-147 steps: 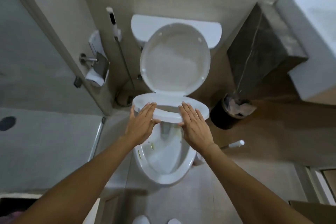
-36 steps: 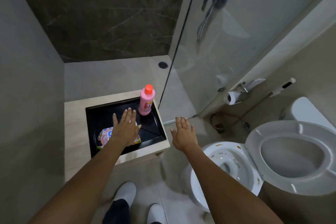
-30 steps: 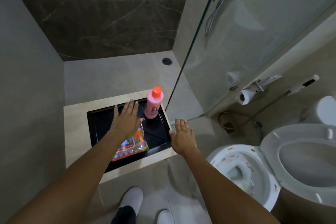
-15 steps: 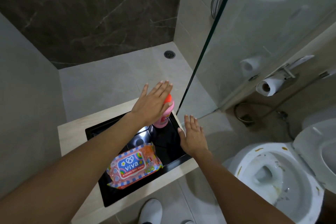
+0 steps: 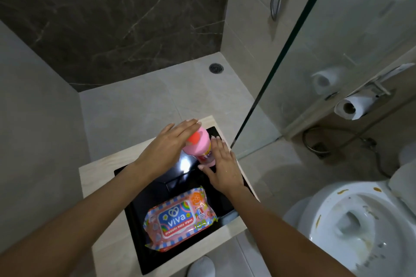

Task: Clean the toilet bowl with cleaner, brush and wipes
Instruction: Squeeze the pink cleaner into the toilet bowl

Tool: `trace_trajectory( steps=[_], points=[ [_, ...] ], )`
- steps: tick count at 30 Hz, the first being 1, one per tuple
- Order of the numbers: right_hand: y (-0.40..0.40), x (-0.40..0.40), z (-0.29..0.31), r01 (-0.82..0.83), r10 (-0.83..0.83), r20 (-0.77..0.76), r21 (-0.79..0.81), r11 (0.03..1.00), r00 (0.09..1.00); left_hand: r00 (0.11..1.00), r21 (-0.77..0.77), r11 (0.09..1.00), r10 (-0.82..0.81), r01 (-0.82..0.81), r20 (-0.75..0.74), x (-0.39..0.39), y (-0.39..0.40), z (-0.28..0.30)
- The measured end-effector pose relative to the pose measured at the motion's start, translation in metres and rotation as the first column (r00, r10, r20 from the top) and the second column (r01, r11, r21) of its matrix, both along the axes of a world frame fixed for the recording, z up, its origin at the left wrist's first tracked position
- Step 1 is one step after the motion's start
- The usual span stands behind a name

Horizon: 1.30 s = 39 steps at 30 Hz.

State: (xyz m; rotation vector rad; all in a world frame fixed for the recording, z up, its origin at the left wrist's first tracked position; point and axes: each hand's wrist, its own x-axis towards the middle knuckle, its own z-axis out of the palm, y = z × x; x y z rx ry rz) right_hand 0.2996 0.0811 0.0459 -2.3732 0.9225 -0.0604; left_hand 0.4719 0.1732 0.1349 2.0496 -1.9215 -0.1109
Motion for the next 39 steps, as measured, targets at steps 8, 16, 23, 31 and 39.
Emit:
trace_trajectory(
  steps=[8,16,23,31,39],
  points=[
    [0.026,0.040,-0.022,0.170,-0.174,0.244,0.038,0.985,0.954,0.990,-0.042,0.998,0.044,-0.050,-0.137,0.016,0.035,-0.024],
    [0.014,0.061,-0.022,0.262,-0.286,0.369,0.114,0.958,0.884,0.990,-0.053,0.997,0.056,-0.063,-0.132,0.017,0.026,-0.024],
    [0.014,0.031,-0.005,0.278,-0.325,0.414,0.171,0.945,0.850,0.991,-0.025,0.998,-0.064,0.062,-0.117,0.004,0.011,-0.004],
    [0.031,-0.059,0.027,0.399,-0.485,0.414,0.280,0.873,0.770,0.931,-0.058,0.954,-0.298,0.293,-0.210,-0.067,-0.003,0.037],
    [0.018,-0.181,0.059,0.570,-0.624,0.351,0.255,0.781,0.698,0.827,-0.078,0.878,-0.473,0.473,-0.304,-0.172,-0.069,0.054]
  ],
)
